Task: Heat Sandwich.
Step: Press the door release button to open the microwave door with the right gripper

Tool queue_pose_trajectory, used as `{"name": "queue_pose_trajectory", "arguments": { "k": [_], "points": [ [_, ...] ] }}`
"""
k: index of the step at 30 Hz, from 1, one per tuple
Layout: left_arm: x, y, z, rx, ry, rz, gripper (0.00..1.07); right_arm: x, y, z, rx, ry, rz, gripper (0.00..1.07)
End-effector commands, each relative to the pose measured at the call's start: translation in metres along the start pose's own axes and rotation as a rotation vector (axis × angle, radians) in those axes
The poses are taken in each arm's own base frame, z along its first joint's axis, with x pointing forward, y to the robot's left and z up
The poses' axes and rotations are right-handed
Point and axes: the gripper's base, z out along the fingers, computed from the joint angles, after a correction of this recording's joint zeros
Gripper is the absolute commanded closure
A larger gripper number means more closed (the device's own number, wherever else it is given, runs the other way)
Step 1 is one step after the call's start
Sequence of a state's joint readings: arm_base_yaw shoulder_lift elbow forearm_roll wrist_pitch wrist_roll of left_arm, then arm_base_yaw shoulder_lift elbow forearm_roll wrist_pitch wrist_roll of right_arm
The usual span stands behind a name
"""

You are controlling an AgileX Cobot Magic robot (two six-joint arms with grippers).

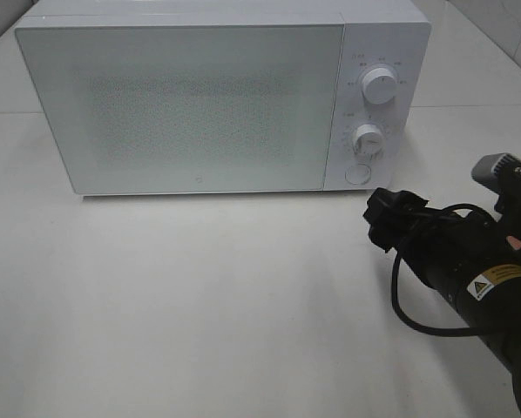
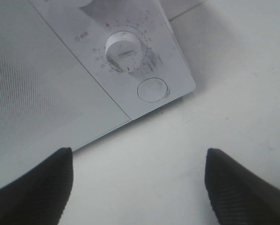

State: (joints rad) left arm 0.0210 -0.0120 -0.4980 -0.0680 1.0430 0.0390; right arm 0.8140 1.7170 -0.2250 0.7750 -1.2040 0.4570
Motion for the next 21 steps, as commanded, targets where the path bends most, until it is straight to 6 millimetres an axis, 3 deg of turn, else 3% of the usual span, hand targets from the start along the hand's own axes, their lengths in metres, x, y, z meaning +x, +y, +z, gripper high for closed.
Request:
{"name": "queue_pose_trajectory", "arguments": {
  "k": [1,12,13,16,17,18,21],
  "points": [
    [0.0015,0.0001,-0.0022,0.003,-0.025,0.001,0.03,-0.0083,0.0060,-0.0012,-0.072,-0.088,0.252,0.31],
    [0.0015,0.0001,-0.0022,0.003,-0.025,0.001,0.03,-0.0082,0.0059,-0.0012,-0.097,-0.062,0.886,0.41],
    [0.0015,0.0001,-0.0022,0.003,-0.025,0.001,0.03,-0.0082,0.0059,-0.0012,-0.097,-0.062,0.886,0.41],
    [0.0015,0.0001,-0.0022,0.003,-0.025,0.001,0.03,-0.0082,0.0059,-0.0012,-0.099,-0.059,0.939,0.49],
    [0.0015,0.0001,-0.0022,0.003,-0.025,0.001,0.03,-0.0082,0.0059,-0.0012,-0.100,-0.058,0.961,0.59],
    [0.0015,0.0001,-0.0022,0.003,-0.025,0.001,0.03,-0.0082,0.0059,-0.0012,-0.100,-0.058,0.961,0.59],
    [0.0015,0.0001,-0.0022,0.003,-0.025,0.001,0.03,-0.0082,0.0059,-0.0012,-0.100,-0.058,0.967,0.74]
  ]
}}
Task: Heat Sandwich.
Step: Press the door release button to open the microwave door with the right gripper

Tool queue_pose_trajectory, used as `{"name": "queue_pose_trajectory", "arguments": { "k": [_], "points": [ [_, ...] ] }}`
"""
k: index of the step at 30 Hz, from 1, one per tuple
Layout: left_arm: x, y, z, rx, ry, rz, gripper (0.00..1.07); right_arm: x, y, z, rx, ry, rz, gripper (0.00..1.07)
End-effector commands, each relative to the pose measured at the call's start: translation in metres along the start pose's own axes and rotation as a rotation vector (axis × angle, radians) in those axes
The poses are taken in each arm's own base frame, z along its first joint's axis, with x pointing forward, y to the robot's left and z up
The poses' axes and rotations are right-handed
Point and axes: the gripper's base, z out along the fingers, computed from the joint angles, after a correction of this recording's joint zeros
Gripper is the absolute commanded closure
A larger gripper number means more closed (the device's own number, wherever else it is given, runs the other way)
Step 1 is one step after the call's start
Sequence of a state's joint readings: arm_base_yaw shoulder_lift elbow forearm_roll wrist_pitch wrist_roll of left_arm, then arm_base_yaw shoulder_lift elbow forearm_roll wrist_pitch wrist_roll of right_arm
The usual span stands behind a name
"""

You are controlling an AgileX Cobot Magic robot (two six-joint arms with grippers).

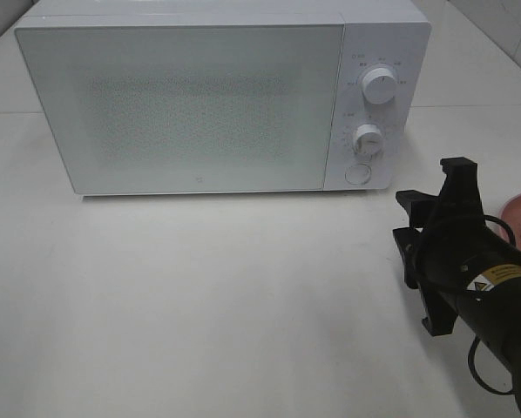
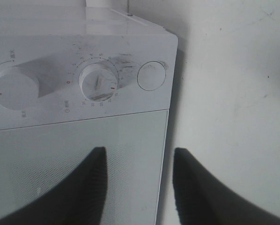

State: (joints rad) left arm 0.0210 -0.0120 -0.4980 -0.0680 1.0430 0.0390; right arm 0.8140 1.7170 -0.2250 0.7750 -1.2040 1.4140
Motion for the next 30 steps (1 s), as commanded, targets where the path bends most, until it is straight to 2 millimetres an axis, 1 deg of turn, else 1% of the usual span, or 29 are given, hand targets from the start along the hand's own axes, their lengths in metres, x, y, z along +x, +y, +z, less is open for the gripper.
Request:
{"name": "queue_pose_trajectory", "arguments": {
  "k": [1,2,4,5,10,18,21,24,27,30],
  "points": [
    [0.002,0.000,-0.002,0.003,-0.025,0.001,0.03,-0.001,0.010,-0.001,-0.111,-0.011,0.013,0.89],
    [0.002,0.000,-0.002,0.003,-0.025,0.001,0.03,-0.001,0.010,-0.001,-0.111,-0.011,0.013,0.89],
    [0.002,0.000,-0.002,0.003,-0.025,0.001,0.03,-0.001,0.010,-0.001,-0.110,-0.011,0.013,1.04],
    [0.002,0.000,-0.002,0.003,-0.025,0.001,0.03,-0.001,0.010,-0.001,-0.110,-0.011,0.015,1.07],
    [0.002,0.000,-0.002,0.003,-0.025,0.001,0.03,0.000,0.007,0.000,-0.081,0.001,0.056,1.07],
    [0.002,0.000,-0.002,0.003,-0.025,0.001,0.03,0.001,0.004,0.000,-0.039,0.013,0.064,1.06],
    [0.002,0.000,-0.002,0.003,-0.025,0.001,0.03,0.004,0.004,0.002,-0.026,0.019,0.069,1.07],
    [0.002,0.000,-0.002,0.003,-0.025,0.001,0.03,0.008,0.006,0.005,-0.010,0.025,0.062,1.07],
    [0.002,0.000,-0.002,0.003,-0.025,0.001,0.03,0.007,0.007,0.009,0.005,0.019,0.056,1.07],
    [0.002,0.000,-0.002,0.003,-0.025,0.001,0.03,0.003,0.010,0.018,0.024,0.020,0.052,1.07]
  ]
}}
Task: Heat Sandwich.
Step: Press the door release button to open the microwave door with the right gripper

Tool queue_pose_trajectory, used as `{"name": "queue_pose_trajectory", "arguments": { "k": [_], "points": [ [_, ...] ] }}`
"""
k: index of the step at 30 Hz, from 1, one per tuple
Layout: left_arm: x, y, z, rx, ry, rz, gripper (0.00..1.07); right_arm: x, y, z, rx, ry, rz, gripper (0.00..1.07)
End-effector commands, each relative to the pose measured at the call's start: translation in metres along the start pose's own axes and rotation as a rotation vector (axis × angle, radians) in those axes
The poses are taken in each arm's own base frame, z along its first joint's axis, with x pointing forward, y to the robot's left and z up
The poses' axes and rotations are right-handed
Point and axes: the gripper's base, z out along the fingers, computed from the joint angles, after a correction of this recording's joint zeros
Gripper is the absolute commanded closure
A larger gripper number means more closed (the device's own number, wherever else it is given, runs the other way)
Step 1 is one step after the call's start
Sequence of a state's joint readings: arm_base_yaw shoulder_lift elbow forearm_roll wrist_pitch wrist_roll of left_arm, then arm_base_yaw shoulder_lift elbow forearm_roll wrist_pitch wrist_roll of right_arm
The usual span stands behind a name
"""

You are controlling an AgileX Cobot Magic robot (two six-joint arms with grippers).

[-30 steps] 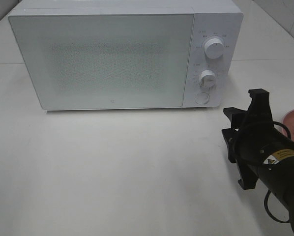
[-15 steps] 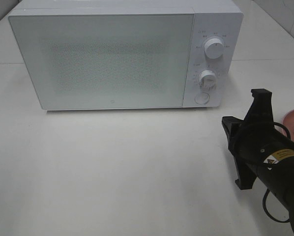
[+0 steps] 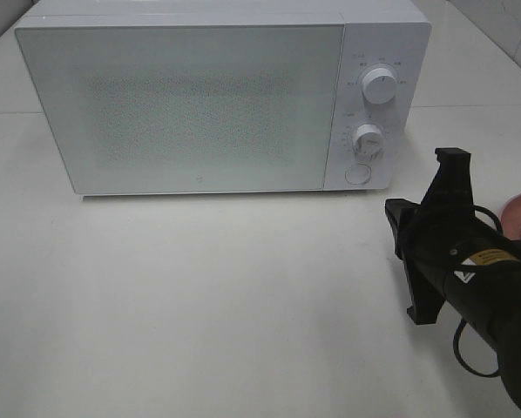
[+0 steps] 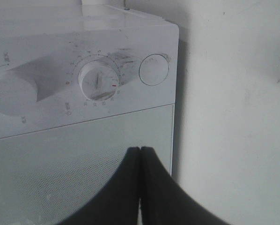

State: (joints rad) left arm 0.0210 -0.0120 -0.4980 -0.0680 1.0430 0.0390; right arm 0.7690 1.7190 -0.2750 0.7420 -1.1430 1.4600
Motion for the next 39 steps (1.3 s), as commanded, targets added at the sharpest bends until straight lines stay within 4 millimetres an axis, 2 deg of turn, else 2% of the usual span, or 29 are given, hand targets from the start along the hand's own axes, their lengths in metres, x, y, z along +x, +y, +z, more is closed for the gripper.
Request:
{"name": "queue_pose_trajectory", "arguments": {
  "k": [1,10,15,28,39],
  "points": [
    [0.002,0.000,-0.002,0.003,-0.025,0.001,0.03,0.000,0.004,0.006,0.004,0.014,-0.023,1.07],
    [0.002,0.000,-0.002,0.003,-0.025,0.001,0.03,-0.003,0.020,0.031,0.047,0.020,-0.055,1.07],
    [0.002,0.000,-0.002,0.003,-0.025,0.001,0.03,-0.004,0.022,0.045,0.093,0.022,-0.069,1.07],
    [0.002,0.000,-0.002,0.003,-0.025,0.001,0.03,0.010,0.016,0.084,0.120,0.037,-0.080,1.07],
    [0.002,0.000,-0.002,0.003,-0.025,0.001,0.03,0.018,0.010,0.108,0.130,0.030,-0.077,1.07]
  ]
}}
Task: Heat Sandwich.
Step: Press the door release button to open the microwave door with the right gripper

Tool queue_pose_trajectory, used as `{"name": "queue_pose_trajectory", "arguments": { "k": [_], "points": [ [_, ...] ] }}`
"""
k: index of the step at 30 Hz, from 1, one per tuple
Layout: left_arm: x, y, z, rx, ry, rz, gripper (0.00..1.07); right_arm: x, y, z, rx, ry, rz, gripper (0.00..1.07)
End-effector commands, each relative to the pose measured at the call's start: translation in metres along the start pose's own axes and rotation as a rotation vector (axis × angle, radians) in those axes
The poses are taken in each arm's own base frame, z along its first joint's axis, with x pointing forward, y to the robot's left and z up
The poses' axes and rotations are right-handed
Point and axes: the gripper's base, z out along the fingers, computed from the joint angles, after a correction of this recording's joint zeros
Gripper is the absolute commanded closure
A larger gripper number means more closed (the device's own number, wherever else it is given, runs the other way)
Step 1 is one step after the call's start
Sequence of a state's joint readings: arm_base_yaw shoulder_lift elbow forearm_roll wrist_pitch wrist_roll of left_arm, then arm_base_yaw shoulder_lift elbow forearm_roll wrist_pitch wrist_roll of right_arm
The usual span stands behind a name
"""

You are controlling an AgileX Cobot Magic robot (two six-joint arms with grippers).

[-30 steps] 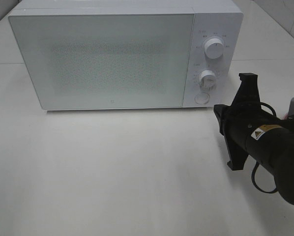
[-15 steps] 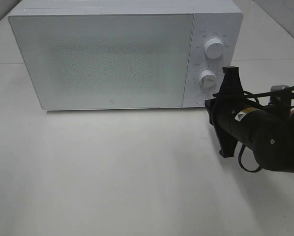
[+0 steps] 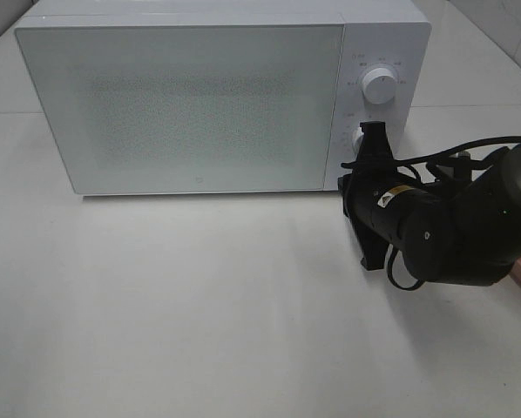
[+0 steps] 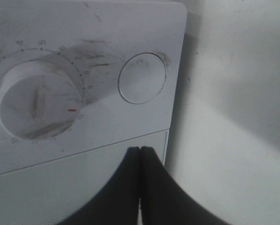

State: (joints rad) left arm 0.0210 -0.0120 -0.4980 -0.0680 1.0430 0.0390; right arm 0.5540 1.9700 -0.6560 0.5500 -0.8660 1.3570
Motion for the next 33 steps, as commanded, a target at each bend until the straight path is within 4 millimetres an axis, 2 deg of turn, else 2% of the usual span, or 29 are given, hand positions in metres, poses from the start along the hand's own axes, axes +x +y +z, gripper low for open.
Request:
{"name": "queue_pose_trajectory", "arguments": {
  "k": [1,10,16,22,33],
  "points": [
    [0.002,0.000,-0.002,0.003,-0.025,0.001,0.03,0.001,0.002,0.008,-0.008,-0.005,-0.003,1.07],
    [0.002,0.000,-0.002,0.003,-0.025,0.001,0.03,-0.016,0.004,0.019,-0.013,-0.060,0.010,1.07],
    [0.002,0.000,-0.002,0.003,-0.025,0.000,0.03,-0.014,-0.002,0.031,-0.007,-0.066,0.010,1.07],
    [0.002,0.000,-0.002,0.003,-0.025,0.001,0.03,-0.015,-0.001,0.035,-0.037,-0.083,0.010,1.07],
    [0.002,0.000,-0.002,0.003,-0.025,0.001,0.03,-0.024,0.015,0.045,-0.081,-0.110,0.012,1.06]
  ]
}}
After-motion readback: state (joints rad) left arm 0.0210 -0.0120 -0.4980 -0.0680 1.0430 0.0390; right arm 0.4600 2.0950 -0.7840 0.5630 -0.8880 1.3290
